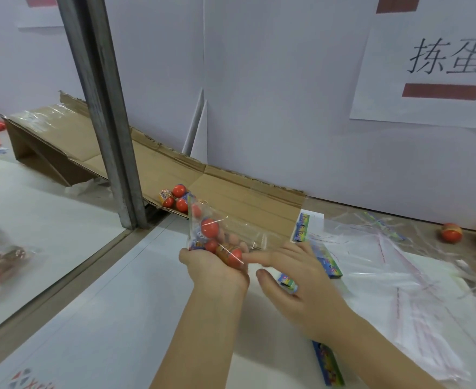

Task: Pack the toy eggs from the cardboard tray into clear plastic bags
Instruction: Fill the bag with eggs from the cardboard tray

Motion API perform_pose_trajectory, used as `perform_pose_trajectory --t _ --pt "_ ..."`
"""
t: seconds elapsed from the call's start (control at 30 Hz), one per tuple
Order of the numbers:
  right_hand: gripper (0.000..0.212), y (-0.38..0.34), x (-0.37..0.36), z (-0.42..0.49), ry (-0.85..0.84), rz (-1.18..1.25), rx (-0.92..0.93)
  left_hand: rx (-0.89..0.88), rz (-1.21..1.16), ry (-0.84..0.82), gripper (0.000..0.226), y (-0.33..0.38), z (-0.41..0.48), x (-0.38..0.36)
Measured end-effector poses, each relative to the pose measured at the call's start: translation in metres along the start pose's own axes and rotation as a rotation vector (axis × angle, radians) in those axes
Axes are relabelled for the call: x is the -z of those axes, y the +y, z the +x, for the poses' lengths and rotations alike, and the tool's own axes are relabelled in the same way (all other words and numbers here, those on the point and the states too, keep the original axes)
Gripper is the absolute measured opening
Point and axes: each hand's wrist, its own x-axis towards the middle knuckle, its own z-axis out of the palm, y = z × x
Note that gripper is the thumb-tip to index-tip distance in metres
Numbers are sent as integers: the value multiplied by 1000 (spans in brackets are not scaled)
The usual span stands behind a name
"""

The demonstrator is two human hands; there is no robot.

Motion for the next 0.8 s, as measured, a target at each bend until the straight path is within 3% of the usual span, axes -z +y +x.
perform_pose_trajectory --t 0.13,0.27,0.4,0.5,0.7,0.8 --pt "34 -5 0 4 50 38 -74 -14 24 -5 51 -8 1 1" --pt "33 -8 7 10 -138 -145 -26 -25 67 -9 52 -17 -1 1" --pt "65 -3 8 9 -304 -318 -29 -6 189 -81 73 -21 -4 3" --pt "80 0 5 5 -323 -429 -28 3 243 -130 64 -20 -7 1" --pt "48 0 7 8 -236 -215 -68 20 284 -132 65 -23 -1 2" --pt "51 0 6 8 -246 -203 -44 23 317 -127 74 -24 1 3"
